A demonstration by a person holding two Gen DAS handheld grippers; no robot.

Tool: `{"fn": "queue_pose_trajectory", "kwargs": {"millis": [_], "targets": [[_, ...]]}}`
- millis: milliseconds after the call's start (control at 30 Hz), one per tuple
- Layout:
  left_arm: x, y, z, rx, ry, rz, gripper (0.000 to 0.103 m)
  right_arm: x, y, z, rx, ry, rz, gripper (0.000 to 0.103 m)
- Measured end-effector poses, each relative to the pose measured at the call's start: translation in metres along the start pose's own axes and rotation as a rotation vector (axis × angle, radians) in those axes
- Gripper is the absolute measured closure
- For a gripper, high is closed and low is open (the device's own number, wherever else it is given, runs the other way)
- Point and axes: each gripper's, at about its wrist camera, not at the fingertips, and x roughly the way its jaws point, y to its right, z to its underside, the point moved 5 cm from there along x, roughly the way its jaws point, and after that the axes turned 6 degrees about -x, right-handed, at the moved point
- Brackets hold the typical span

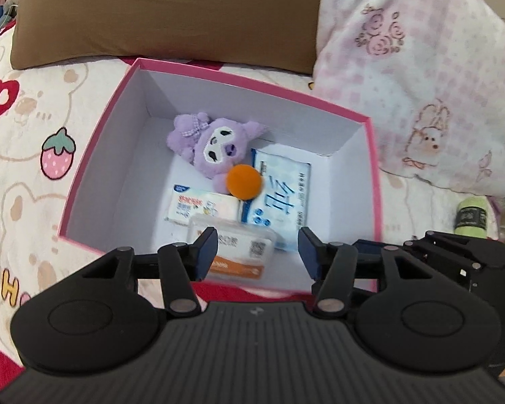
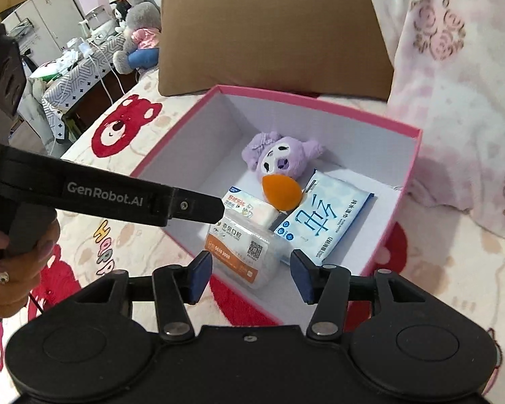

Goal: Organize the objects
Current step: 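Withdraw both open grippers from the pink box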

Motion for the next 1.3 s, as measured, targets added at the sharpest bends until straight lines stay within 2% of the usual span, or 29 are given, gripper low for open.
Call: {"fn": "queue_pose_trajectory", "kwargs": {"millis": [100, 167, 267, 400, 533, 600, 667, 800, 1033, 1200, 1300], "targets": [[-0.017, 0.009, 0.004, 0.008, -0.015, 0.007, 0.05, -0.019, -0.006, 0.0, -0.027, 0.02, 0.017, 0.041], [-0.032, 0.015, 0.004, 0.019, -0.006, 0.008, 0.05, -0.033, -0.01, -0.001, -0.043, 0.042, 0.007, 0.033], [-0.056, 0.024, 0.007, 0.047, 0.018, 0.01, 0.045, -0.055, -0.019, -0.001, -0.079, 0.065, 0.019, 0.031], [-0.08, 0.033, 0.013, 0.086, 0.042, 0.018, 0.042, -0.074, -0.029, 0.004, -0.154, 0.074, 0.088, 0.03], [-0.09, 0.044, 0.028, 0.13, 0.026, 0.009, 0.042, -0.091, -0.031, 0.012, -0.141, 0.07, 0.075, 0.029], [-0.097, 0.05, 0.037, 0.133, 0.02, 0.03, 0.041, -0.101, -0.034, 0.016, -0.144, 0.085, 0.084, 0.019], [-0.108, 0.057, 0.045, 0.144, 0.024, 0.057, 0.039, -0.111, -0.037, 0.021, -0.147, 0.095, 0.113, 0.017], [-0.121, 0.065, 0.059, 0.154, 0.01, 0.047, 0.038, -0.125, -0.04, 0.03, -0.111, 0.084, 0.115, 0.017], [-0.138, 0.077, 0.088, 0.188, -0.021, 0.093, 0.023, -0.15, -0.046, 0.044, -0.086, 0.091, 0.135, 0.014], [-0.134, 0.086, 0.107, 0.189, -0.068, 0.131, 0.016, -0.162, -0.046, 0.058, -0.085, 0.071, 0.17, 0.013], [-0.132, 0.091, 0.115, 0.195, -0.068, 0.145, 0.009, -0.168, -0.044, 0.069, -0.078, 0.055, 0.184, 0.013]]}}
